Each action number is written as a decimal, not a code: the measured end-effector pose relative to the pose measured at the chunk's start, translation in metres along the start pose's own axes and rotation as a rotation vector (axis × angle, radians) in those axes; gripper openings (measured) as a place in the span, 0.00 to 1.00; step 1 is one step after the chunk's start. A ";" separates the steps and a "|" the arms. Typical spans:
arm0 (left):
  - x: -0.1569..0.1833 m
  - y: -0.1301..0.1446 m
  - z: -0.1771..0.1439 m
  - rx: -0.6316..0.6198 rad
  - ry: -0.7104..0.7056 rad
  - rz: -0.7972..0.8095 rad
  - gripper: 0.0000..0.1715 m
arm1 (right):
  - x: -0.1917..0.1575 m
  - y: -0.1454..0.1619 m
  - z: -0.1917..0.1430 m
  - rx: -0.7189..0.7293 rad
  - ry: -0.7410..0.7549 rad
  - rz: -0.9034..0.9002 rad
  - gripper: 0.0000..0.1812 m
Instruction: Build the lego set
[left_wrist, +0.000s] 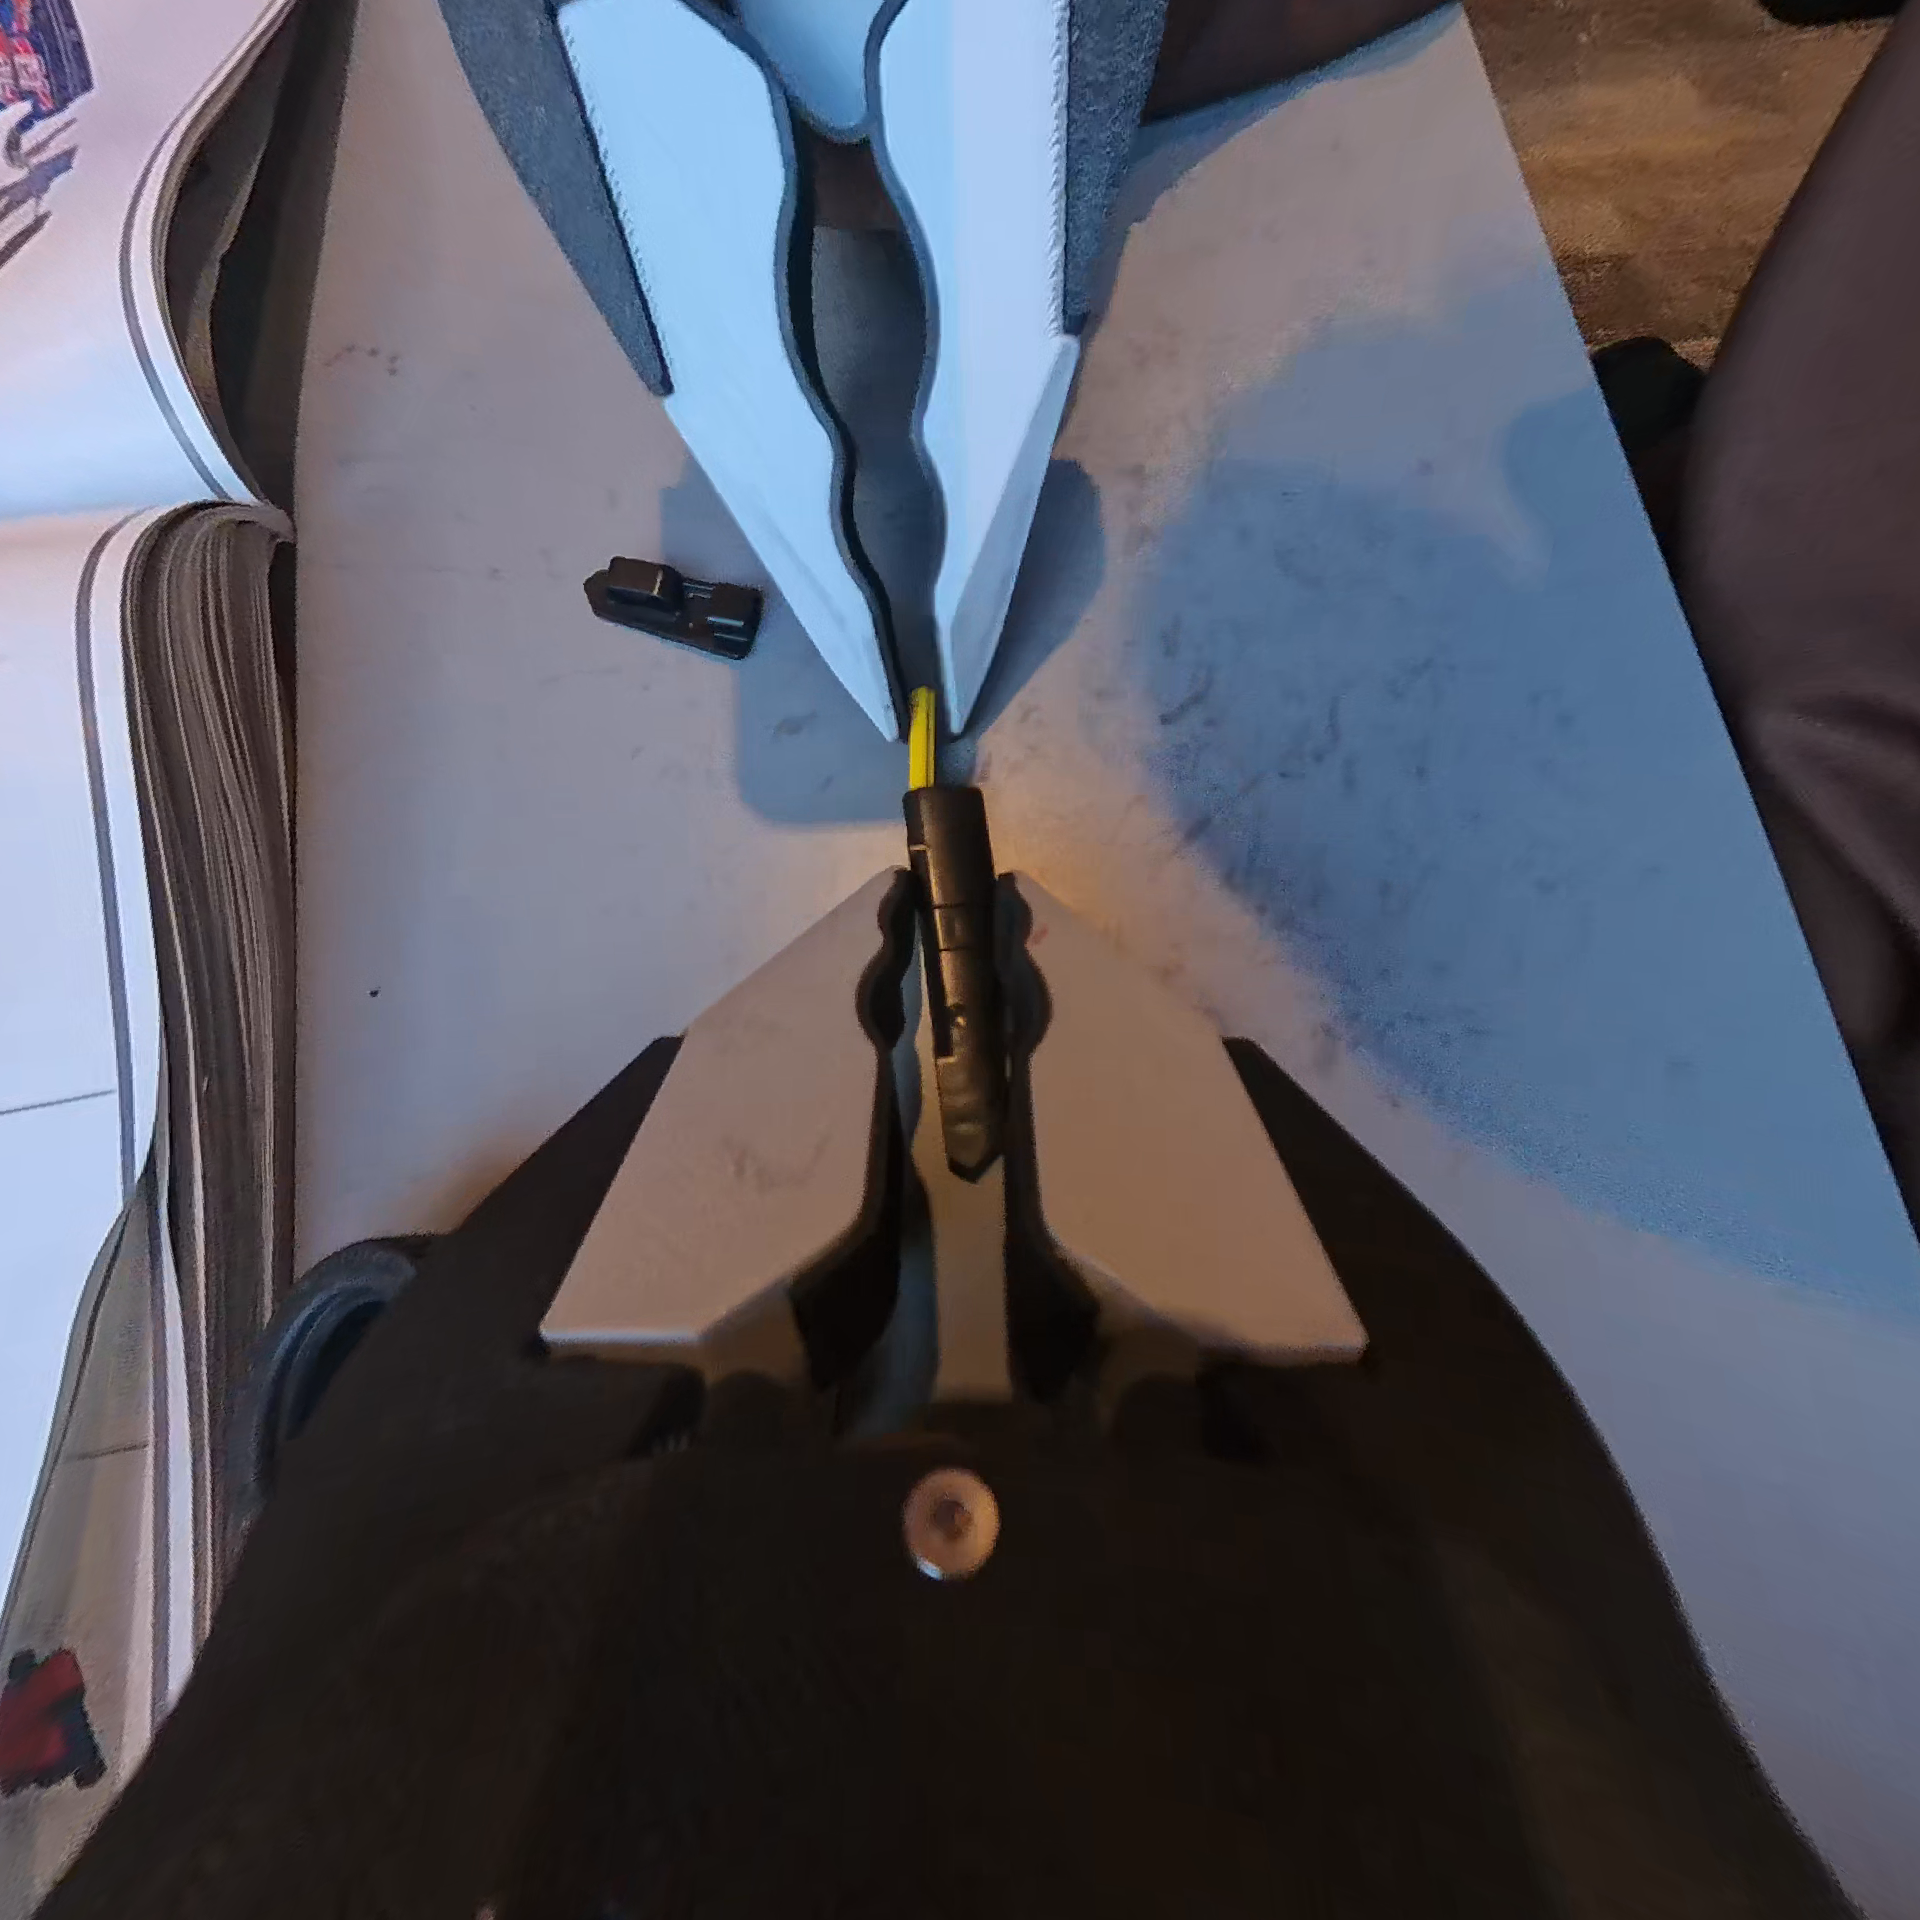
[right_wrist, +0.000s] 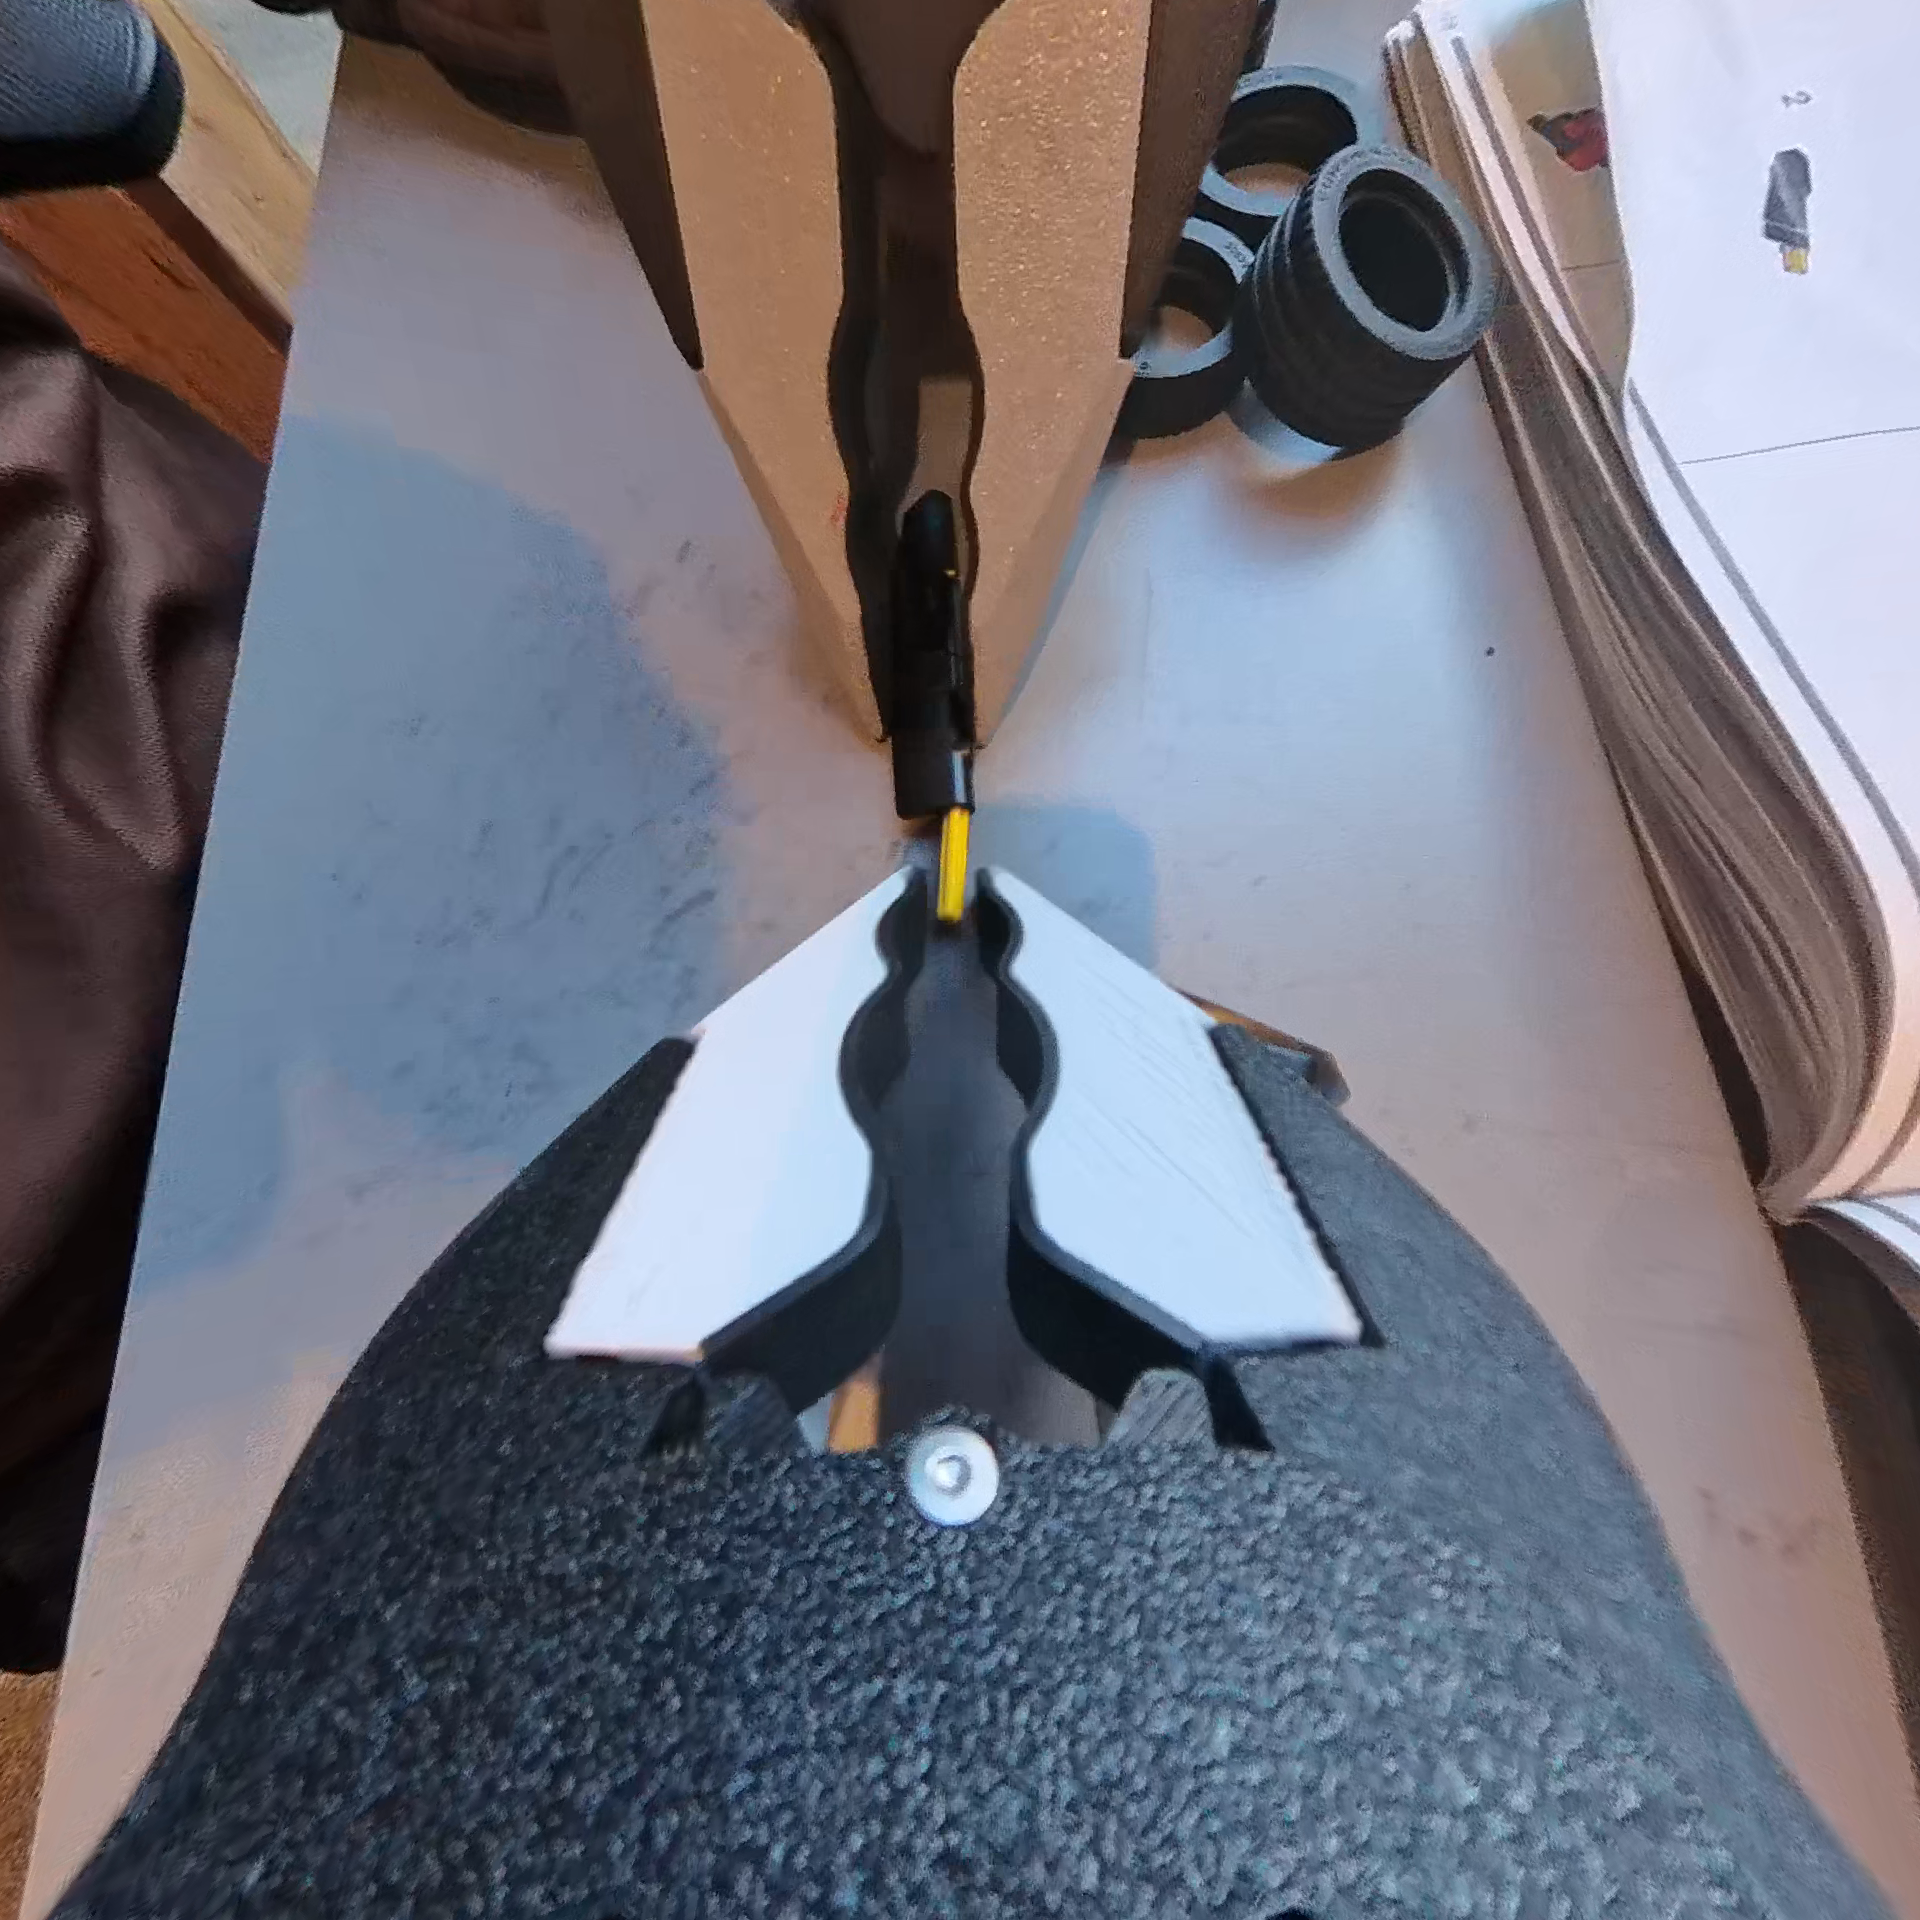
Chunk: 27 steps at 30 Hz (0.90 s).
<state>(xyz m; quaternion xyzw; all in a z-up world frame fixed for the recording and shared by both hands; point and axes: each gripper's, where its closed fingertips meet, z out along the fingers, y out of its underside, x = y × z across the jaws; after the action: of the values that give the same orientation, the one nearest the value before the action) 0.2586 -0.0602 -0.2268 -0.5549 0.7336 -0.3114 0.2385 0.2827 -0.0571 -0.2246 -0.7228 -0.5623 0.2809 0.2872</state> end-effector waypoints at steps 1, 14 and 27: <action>0.000 0.000 0.000 0.000 -0.004 0.001 0.08 | 0.002 -0.001 -0.003 0.017 0.012 0.006 0.07; 0.000 0.000 0.000 0.002 -0.015 -0.008 0.07 | 0.002 0.008 -0.005 -0.020 0.054 0.000 0.00; 0.000 0.000 0.000 -0.004 -0.058 0.045 0.07 | 0.004 0.006 -0.003 -0.016 -0.009 0.060 0.00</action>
<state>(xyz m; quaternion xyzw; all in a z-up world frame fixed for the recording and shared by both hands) 0.2588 -0.0602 -0.2268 -0.5477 0.7393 -0.2882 0.2654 0.2898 -0.0552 -0.2274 -0.7404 -0.5437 0.2883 0.2704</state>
